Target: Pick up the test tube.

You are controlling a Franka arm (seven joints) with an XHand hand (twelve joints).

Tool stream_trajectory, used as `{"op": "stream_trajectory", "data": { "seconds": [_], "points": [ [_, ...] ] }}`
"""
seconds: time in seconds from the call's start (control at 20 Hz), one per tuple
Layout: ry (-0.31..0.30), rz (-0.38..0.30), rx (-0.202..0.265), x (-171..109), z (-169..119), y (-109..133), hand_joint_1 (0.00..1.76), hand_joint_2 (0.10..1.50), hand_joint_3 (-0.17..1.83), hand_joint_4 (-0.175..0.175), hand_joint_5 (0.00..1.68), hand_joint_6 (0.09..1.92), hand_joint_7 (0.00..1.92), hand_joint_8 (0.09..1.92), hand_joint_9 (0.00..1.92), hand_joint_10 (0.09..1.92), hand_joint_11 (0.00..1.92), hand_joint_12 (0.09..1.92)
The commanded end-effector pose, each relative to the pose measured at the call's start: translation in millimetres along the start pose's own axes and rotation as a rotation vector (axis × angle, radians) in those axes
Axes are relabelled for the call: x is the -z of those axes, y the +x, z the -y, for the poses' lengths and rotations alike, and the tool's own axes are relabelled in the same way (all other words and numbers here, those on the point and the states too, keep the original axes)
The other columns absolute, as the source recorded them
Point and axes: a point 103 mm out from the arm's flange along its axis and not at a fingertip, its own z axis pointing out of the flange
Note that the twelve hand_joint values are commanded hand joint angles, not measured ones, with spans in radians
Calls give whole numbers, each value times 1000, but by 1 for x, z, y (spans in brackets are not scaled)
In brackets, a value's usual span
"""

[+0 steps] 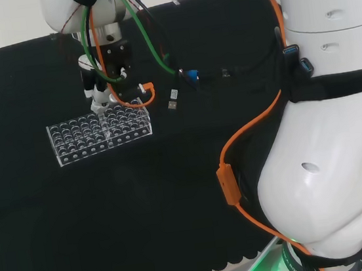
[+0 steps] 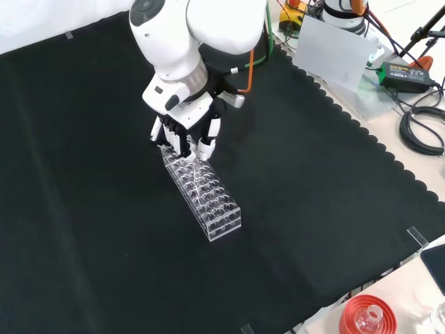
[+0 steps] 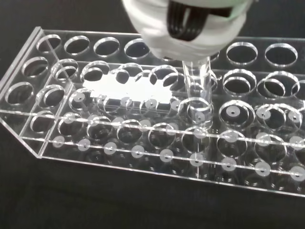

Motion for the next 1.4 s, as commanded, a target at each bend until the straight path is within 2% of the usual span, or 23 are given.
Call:
{"op": "stream_trajectory", "data": {
  "seconds": [0.05,0.85,1.05,1.4],
  "points": [
    [-13,-2,0,3,0,1,1414,797,372,-175,1217,633,1282,651,1233,630,610,1295],
    [-17,8,18,9,2,3,1419,751,447,-175,1236,618,1302,636,1252,620,631,1281],
    [-17,7,25,26,7,4,1421,725,501,-175,1229,646,1351,739,1243,463,629,1283],
    [-30,9,35,39,12,4,1421,716,514,-175,1235,641,1362,740,1249,440,628,1283]
  ]
}}
